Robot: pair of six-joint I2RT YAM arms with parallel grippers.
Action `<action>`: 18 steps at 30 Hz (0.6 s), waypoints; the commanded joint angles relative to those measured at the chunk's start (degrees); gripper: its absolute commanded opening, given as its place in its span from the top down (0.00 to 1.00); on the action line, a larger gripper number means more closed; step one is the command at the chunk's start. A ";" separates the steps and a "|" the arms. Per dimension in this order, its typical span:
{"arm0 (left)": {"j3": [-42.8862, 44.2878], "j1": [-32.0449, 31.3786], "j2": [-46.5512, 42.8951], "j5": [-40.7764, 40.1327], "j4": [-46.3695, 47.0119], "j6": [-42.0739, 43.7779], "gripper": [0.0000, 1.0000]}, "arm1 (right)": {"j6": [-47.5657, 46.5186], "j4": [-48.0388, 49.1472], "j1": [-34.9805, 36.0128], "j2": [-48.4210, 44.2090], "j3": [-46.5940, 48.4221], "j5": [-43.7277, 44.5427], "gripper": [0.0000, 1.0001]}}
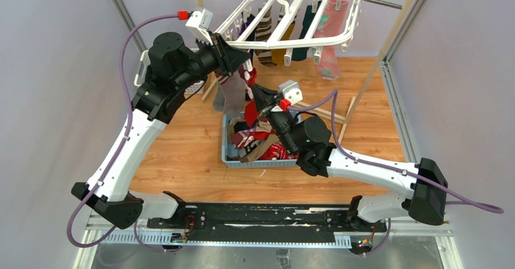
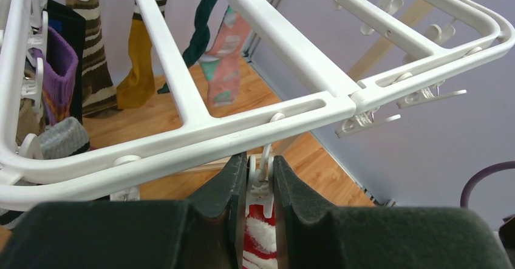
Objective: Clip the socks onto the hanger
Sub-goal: Clamp the sock onto the hanger.
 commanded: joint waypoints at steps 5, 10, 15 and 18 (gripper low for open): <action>-0.24 -0.36 -1.17 0.74 -1.84 0.24 1.00 | -2.49 1.46 0.75 0.22 3.14 -0.47 1.00; -0.26 -0.36 -1.24 0.78 -1.85 0.10 1.00 | -3.37 1.15 0.77 1.09 4.54 -1.18 1.00; -0.19 -0.32 -1.20 0.78 -1.81 0.15 1.00 | -4.06 0.78 0.78 1.93 6.00 -1.68 1.00; -0.17 -0.35 -1.22 0.79 -1.70 0.12 1.00 | -4.19 0.58 0.74 2.29 6.47 -1.96 1.00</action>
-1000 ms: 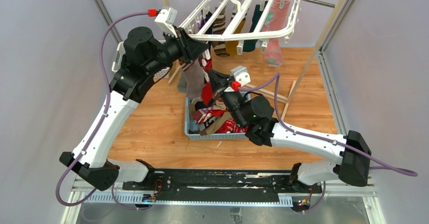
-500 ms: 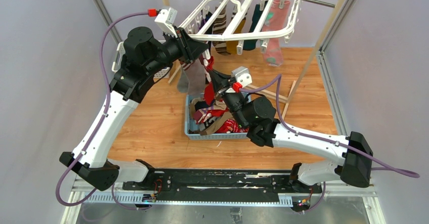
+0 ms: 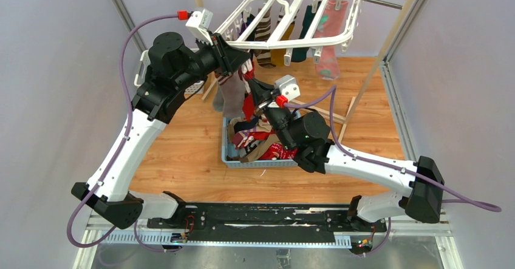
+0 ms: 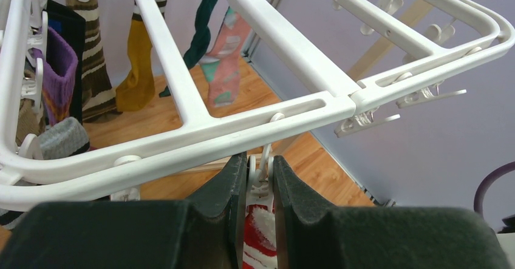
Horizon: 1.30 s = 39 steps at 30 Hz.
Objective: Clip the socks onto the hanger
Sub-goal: Clamp the sock onto the hanger.
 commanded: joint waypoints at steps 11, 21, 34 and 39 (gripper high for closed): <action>-0.10 -0.34 -1.20 0.74 -1.70 0.25 1.00 | -2.54 1.30 0.76 0.94 4.74 -0.95 1.00; -0.15 -0.36 -1.38 0.19 -1.92 0.50 0.77 | -2.24 1.04 0.65 -0.20 2.61 -0.74 1.00; -0.91 -0.36 -2.10 -1.43 -1.88 0.81 0.35 | -1.04 -2.30 0.51 -2.21 2.01 -1.78 0.99; -2.08 -0.36 -2.50 -1.61 -1.71 1.53 0.36 | 1.72 -5.99 -0.22 -4.85 0.66 -2.86 0.64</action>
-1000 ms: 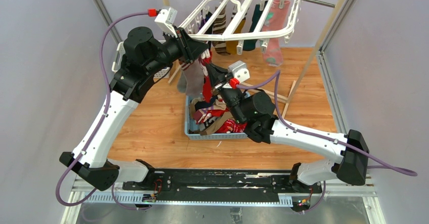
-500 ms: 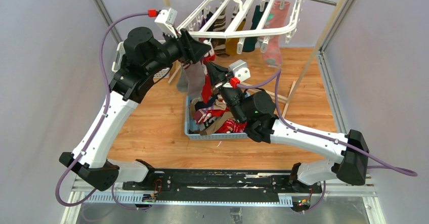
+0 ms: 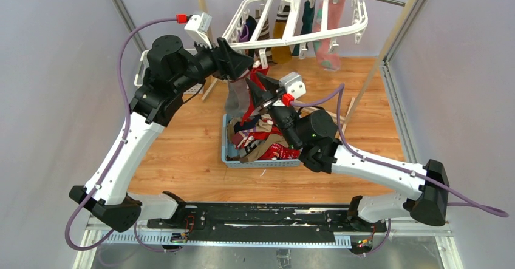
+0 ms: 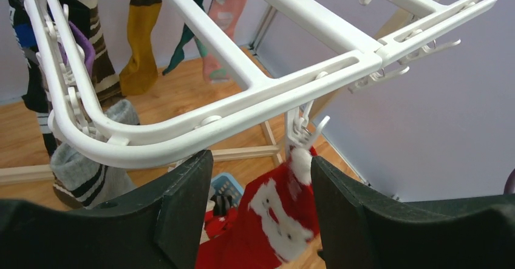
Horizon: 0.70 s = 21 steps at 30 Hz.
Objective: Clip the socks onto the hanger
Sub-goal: Clamp the sock onto the hanger.
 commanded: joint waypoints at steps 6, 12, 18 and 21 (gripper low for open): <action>-1.27 -0.36 -1.20 -1.13 -0.61 2.69 0.37 | 6.59 -9.56 -2.81 -10.57 -6.09 -2.87 0.45; -2.19 -0.36 -1.01 -1.99 -1.30 4.81 0.37 | 12.48 -15.83 -11.70 -20.63 -12.22 -5.48 0.43; -1.90 -0.36 -0.15 -4.19 -1.43 7.34 0.37 | 16.14 -20.93 -22.80 -23.67 -11.50 -12.12 0.40; -1.55 -0.31 0.02 -4.03 -1.35 6.94 0.37 | 16.06 -21.73 -25.62 -21.34 -8.91 -15.85 0.40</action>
